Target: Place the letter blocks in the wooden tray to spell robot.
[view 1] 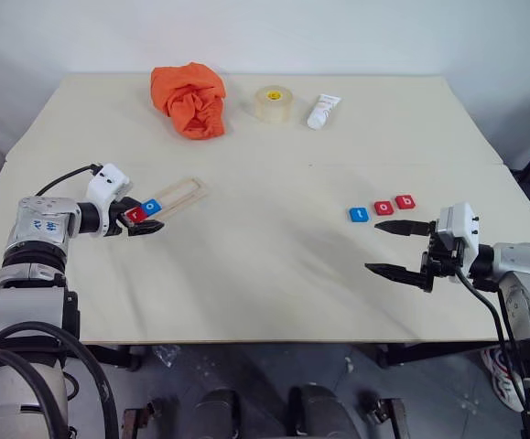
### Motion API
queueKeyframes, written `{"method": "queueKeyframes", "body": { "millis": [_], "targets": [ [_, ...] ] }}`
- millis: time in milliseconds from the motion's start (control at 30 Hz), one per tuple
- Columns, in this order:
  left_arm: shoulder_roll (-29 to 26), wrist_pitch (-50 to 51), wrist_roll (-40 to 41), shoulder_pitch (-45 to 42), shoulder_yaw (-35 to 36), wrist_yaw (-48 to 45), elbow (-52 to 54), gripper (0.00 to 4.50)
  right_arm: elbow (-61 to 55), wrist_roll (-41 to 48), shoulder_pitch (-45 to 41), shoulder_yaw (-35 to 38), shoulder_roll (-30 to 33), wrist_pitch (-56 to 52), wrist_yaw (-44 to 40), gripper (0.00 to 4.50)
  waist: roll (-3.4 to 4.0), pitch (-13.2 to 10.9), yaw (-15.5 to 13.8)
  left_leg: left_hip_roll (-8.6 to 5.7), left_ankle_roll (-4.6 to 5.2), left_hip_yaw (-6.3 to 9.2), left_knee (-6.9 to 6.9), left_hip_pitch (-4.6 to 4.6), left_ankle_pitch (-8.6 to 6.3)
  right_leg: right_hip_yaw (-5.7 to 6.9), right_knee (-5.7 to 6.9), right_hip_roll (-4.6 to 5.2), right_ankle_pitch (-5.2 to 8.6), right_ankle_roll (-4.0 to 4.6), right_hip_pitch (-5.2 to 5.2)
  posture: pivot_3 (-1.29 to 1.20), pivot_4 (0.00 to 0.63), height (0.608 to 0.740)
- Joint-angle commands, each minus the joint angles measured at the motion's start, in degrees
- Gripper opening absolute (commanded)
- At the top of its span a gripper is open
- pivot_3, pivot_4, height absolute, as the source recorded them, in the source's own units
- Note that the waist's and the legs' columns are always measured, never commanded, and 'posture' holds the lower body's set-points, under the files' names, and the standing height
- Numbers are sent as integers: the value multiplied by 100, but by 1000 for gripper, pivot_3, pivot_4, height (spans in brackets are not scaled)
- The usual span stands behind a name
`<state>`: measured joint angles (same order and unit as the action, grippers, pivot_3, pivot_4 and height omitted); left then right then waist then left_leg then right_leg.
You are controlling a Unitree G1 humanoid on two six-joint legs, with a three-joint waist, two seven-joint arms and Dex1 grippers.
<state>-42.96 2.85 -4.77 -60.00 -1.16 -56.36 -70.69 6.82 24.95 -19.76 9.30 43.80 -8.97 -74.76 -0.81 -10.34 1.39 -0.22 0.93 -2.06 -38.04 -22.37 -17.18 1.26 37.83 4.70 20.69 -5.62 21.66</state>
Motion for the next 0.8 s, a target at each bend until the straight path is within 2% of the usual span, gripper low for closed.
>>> {"method": "queueKeyframes", "body": {
  "millis": [33,333,800],
  "targets": [
    [25,-8,-156,-69,-93,48,-131,4500,-121,92,-85,88,142,1,-37,4493,0,0,0,0,0,0,0,0,0,0,0,0,0,0,0,0,150,740],
    [-28,51,-229,-73,-141,-311,8,4500,-117,76,-108,58,160,0,-80,4493,0,0,0,0,0,0,-2,0,0,0,0,0,0,0,0,0,150,740],
    [-257,241,-503,-605,-286,-76,126,4500,129,-1,-419,-135,112,22,-163,4493,-7,-4,2,0,0,0,-1,-3,0,1,2,-1,0,0,1,0,150,740]
  ]
}}
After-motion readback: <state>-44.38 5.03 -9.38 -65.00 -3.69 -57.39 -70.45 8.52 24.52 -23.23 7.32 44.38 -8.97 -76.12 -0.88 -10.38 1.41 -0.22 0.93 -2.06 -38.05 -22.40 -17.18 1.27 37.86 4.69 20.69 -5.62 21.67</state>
